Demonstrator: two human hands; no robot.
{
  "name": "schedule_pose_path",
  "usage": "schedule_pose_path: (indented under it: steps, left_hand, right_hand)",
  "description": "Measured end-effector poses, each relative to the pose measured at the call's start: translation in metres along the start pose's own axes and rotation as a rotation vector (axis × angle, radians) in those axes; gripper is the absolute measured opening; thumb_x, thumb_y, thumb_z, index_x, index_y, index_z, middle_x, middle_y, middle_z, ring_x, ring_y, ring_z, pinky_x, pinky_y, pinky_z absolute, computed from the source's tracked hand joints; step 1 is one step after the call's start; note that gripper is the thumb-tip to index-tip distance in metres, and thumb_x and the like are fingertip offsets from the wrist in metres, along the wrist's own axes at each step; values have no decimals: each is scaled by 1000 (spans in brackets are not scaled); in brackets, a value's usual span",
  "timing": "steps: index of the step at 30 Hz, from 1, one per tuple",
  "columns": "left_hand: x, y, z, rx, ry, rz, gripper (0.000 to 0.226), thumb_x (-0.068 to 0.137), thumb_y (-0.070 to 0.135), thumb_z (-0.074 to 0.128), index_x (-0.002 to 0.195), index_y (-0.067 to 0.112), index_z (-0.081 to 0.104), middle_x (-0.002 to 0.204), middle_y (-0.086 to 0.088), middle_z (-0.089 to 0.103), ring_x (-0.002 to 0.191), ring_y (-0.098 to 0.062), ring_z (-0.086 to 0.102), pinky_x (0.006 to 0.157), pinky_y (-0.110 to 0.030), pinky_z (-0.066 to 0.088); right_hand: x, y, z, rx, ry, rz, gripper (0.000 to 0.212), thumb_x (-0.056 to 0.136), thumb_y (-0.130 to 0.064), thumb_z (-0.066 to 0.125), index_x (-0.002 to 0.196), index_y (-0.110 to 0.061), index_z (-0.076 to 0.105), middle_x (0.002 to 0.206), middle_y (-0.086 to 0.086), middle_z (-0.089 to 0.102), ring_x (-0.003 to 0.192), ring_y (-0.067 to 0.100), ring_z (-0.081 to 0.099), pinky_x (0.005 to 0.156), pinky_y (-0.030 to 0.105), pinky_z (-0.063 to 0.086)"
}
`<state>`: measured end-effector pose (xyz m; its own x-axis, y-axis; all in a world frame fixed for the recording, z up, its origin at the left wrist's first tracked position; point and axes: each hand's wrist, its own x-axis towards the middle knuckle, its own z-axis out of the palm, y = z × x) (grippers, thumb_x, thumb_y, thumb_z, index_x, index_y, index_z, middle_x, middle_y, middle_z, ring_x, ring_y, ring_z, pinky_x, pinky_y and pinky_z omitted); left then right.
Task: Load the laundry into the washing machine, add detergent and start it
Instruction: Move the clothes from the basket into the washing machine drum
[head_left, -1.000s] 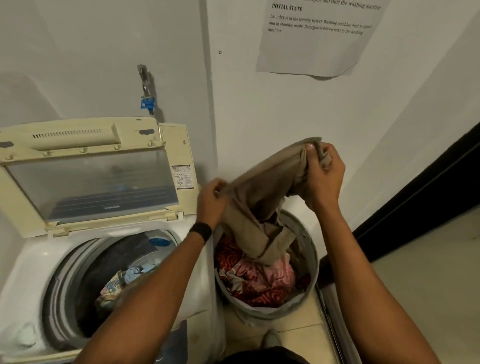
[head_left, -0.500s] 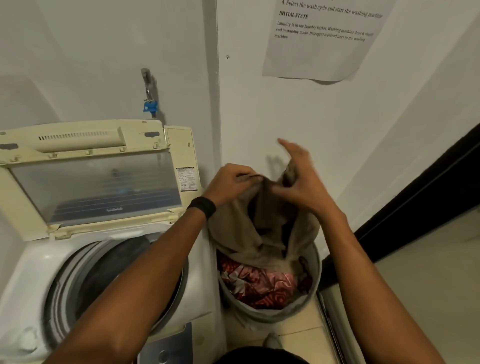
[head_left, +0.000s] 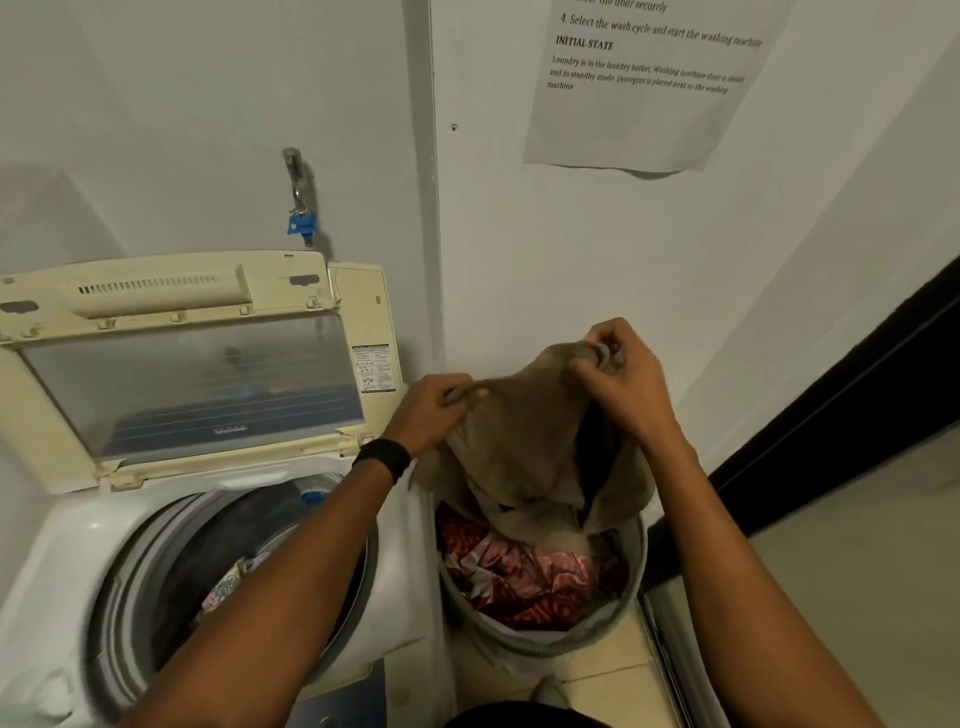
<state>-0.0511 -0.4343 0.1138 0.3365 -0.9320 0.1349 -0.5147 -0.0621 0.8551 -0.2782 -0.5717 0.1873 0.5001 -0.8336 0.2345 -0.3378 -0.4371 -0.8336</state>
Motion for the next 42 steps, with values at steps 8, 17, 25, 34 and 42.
schedule_pose_path:
  steps: [8, 17, 25, 34, 42]
  left_hand:
    - [18, 34, 4, -112, -58, 92, 6, 96, 26, 73, 91, 24, 77, 84, 10, 75, 84, -11, 70, 79, -20, 50]
    - [-2, 7, -3, -453, 218, -149, 6, 98, 14, 68, 101, 14, 73, 95, -4, 75, 90, -13, 70, 81, -36, 58]
    - [5, 35, 21, -476, 8, -135, 40, 104, 49, 48, 120, 19, 69, 121, -13, 66, 115, -29, 62, 98, -39, 54]
    - [10, 43, 28, -316, 277, -66, 37, 110, 32, 46, 79, 11, 46, 72, -2, 41, 68, -11, 39, 65, -27, 35]
    - [17, 42, 11, -387, 376, -73, 50, 97, 40, 69, 72, 3, 47, 67, -12, 46, 66, -17, 46, 65, -32, 42]
  right_hand:
    - [0, 4, 51, -179, -291, -159, 15, 91, -38, 73, 104, -42, 68, 93, -18, 70, 86, 1, 64, 77, 27, 51]
    - [9, 15, 23, -34, -70, -44, 29, 101, -35, 62, 72, -30, 61, 69, -10, 62, 70, 11, 60, 65, 26, 46]
    - [6, 7, 45, -7, -172, -104, 17, 98, -37, 64, 83, -30, 68, 80, -12, 66, 80, 7, 63, 72, 24, 49]
    - [17, 11, 37, -266, -482, -95, 29, 91, -56, 68, 93, -28, 69, 105, -12, 62, 97, 10, 60, 83, 30, 51]
    - [7, 9, 14, 68, -382, -64, 32, 93, -18, 61, 69, -3, 44, 82, 15, 67, 83, 30, 70, 68, 48, 57]
